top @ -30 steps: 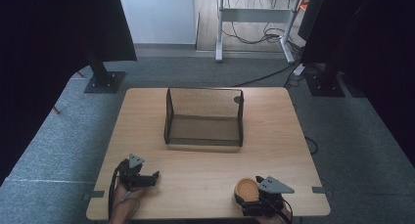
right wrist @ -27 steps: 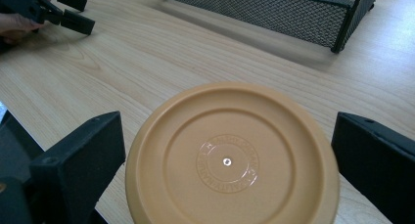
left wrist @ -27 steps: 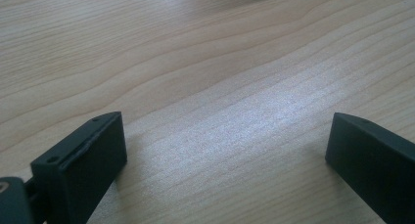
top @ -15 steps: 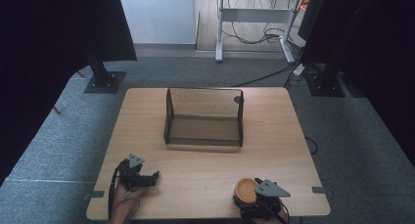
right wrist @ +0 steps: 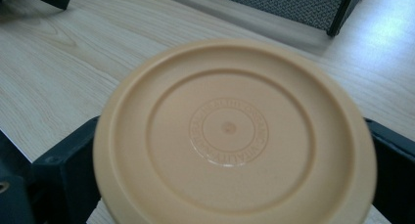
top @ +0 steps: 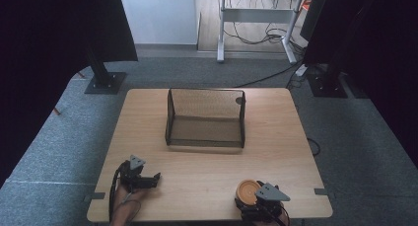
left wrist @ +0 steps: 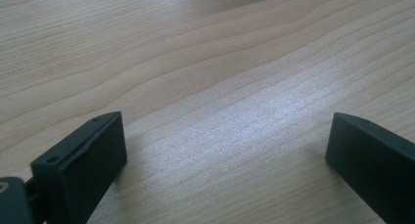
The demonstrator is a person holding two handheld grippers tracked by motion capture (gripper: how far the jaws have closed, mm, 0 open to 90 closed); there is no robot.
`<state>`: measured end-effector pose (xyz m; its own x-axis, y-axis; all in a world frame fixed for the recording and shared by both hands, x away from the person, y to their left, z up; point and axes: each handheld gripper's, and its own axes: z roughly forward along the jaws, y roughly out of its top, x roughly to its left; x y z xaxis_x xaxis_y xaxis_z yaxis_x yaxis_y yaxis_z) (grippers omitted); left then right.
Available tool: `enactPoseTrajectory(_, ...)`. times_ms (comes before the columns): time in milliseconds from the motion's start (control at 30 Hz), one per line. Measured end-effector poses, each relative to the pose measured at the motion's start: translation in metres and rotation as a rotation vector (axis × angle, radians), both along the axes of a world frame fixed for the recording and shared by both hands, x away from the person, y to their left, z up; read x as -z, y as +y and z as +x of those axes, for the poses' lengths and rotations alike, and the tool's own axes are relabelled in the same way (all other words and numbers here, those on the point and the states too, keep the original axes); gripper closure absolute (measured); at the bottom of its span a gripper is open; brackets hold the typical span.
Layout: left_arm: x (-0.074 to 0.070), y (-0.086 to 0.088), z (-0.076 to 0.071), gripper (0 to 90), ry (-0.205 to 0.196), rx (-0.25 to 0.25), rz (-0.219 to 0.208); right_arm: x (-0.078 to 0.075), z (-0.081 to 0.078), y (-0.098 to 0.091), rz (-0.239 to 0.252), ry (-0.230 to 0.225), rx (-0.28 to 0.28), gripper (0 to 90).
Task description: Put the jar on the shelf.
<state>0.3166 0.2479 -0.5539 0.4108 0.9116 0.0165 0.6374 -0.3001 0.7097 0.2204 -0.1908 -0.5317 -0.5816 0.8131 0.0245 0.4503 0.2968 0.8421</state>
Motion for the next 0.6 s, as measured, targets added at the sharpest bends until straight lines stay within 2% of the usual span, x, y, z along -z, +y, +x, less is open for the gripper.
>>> enactPoseTrajectory(433, 0.0, 0.0, 0.0, 1.4, 0.0, 0.0, 0.0, 0.009, 0.0, 0.002, -0.022, 0.018, -0.004, 3.2)
enactPoseTrajectory(600, 0.0, 0.0, 0.0, 1.4, 0.0, 0.0, 0.0, 0.013, -0.001, 0.001, -0.03, 0.022, -0.016, 8.8)
